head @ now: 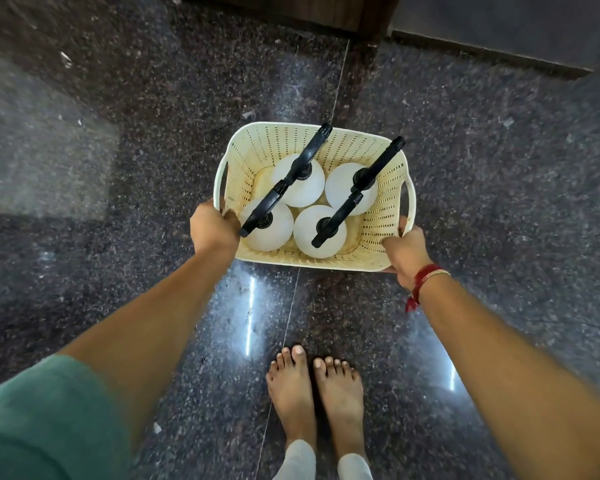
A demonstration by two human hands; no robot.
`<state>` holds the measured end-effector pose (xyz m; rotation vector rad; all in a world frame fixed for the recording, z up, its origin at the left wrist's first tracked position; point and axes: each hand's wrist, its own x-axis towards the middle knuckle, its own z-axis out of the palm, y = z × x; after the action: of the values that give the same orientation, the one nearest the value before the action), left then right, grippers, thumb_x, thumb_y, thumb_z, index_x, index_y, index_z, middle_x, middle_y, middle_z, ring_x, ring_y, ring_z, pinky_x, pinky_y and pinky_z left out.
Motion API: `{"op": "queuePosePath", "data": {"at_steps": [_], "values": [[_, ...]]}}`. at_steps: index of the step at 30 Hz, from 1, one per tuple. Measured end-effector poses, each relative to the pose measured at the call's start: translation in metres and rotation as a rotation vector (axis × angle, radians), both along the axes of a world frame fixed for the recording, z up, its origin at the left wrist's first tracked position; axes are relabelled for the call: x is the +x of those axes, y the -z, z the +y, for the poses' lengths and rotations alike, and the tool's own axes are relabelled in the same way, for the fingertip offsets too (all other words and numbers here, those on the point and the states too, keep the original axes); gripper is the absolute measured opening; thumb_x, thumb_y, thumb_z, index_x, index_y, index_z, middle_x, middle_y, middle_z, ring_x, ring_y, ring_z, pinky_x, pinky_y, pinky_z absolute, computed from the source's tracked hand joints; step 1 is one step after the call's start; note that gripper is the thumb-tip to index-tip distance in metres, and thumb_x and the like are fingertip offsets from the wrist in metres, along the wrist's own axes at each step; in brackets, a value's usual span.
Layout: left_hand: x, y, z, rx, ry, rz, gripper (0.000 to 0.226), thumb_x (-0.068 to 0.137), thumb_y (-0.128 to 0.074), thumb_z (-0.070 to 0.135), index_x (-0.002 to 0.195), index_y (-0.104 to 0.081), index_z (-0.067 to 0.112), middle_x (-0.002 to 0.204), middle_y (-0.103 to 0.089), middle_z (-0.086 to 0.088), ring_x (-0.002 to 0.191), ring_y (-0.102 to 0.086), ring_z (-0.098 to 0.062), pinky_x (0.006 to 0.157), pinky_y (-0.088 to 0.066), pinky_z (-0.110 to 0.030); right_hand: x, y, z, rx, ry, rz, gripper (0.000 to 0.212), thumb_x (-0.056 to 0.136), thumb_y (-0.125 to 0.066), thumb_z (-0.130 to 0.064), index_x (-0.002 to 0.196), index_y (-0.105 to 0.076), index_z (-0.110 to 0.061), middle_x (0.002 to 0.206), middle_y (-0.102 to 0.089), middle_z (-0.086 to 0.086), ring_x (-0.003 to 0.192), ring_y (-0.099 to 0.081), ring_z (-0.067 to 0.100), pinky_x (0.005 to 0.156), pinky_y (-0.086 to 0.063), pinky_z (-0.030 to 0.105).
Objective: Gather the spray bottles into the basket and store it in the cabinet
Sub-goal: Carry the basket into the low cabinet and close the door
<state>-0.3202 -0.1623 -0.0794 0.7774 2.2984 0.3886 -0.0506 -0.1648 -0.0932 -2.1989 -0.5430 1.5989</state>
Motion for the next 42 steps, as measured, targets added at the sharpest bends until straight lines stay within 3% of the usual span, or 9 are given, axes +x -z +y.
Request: {"op": "queuePosePath", "data": {"at_steps": [7, 11, 21, 24, 31, 35, 42], "values": [[0.022, -0.095, 0.024, 0.004, 0.12, 0.008, 0.021, 0.087, -0.053, 0.01, 0.104, -0.061, -0.001, 0.098, -0.066, -0.022, 0.085, -0.062, -0.037, 0.066, -0.046, -0.034, 0.025, -0.09, -0.011, 0.027, 0.109, 0.017, 0.036, 0.089, -0.041, 0.01, 0.108, -0.059, -0.015, 0.101, -0.065, 0.007, 0.082, -0.064, 0.022, 0.052, -0.055, 0.033], [0.04, -0.175, 0.046, 0.025, 0.158, -0.005, 0.024, 0.087, -0.053, 0.01, 0.107, -0.06, -0.002, 0.101, -0.065, -0.023, 0.09, -0.061, -0.04, 0.072, -0.05, -0.04, 0.041, -0.168, 0.0, 0.047, 0.14, 0.018, 0.039, 0.088, -0.041, 0.011, 0.108, -0.06, -0.016, 0.104, -0.065, 0.009, 0.091, -0.063, 0.028, 0.06, -0.056, 0.039], [0.101, -0.388, 0.104, 0.108, 0.236, -0.08, 0.027, 0.087, -0.051, 0.011, 0.112, -0.058, 0.002, 0.105, -0.065, -0.02, 0.092, -0.061, -0.038, 0.065, -0.044, -0.035, 0.097, -0.387, 0.049, 0.119, 0.18, 0.02, 0.035, 0.088, -0.041, 0.012, 0.103, -0.058, -0.015, 0.1, -0.064, 0.013, 0.082, -0.063, 0.03, 0.046, -0.054, 0.039], [0.124, -0.429, 0.122, 0.134, 0.294, -0.075, 0.027, 0.085, -0.05, 0.01, 0.11, -0.06, 0.004, 0.103, -0.065, -0.018, 0.092, -0.061, -0.037, 0.065, -0.043, -0.034, 0.119, -0.425, 0.056, 0.15, 0.232, 0.039, 0.038, 0.089, -0.04, 0.012, 0.09, -0.058, -0.022, 0.09, -0.064, 0.008, 0.074, -0.062, 0.026, 0.044, -0.054, 0.04], [0.191, -0.46, 0.164, 0.159, 0.448, -0.099, 0.023, 0.081, -0.05, 0.007, 0.101, -0.062, 0.007, 0.093, -0.065, -0.014, 0.086, -0.062, -0.035, 0.062, -0.042, -0.032, 0.19, -0.455, 0.069, 0.158, 0.349, 0.084, 0.042, 0.086, -0.036, 0.016, 0.096, -0.057, -0.019, 0.088, -0.064, 0.01, 0.077, -0.062, 0.032, 0.038, -0.054, 0.04], [0.234, -0.45, 0.184, 0.153, 0.497, -0.144, 0.026, 0.081, -0.05, 0.007, 0.104, -0.062, 0.009, 0.097, -0.066, -0.013, 0.088, -0.063, -0.033, 0.063, -0.044, -0.031, 0.232, -0.452, 0.077, 0.135, 0.394, 0.078, 0.043, 0.089, -0.038, 0.015, 0.111, -0.051, -0.019, 0.093, -0.062, 0.012, 0.076, -0.061, 0.032, 0.04, -0.055, 0.043], [0.281, -0.419, 0.216, 0.144, 0.542, -0.139, 0.026, 0.083, -0.049, 0.007, 0.106, -0.061, 0.009, 0.093, -0.064, -0.008, 0.083, -0.062, -0.03, 0.062, -0.05, -0.032, 0.274, -0.428, 0.098, 0.092, 0.426, 0.101, 0.043, 0.089, -0.039, 0.015, 0.115, -0.051, -0.017, 0.097, -0.061, 0.014, 0.089, -0.059, 0.038, 0.041, -0.056, 0.044]]}}
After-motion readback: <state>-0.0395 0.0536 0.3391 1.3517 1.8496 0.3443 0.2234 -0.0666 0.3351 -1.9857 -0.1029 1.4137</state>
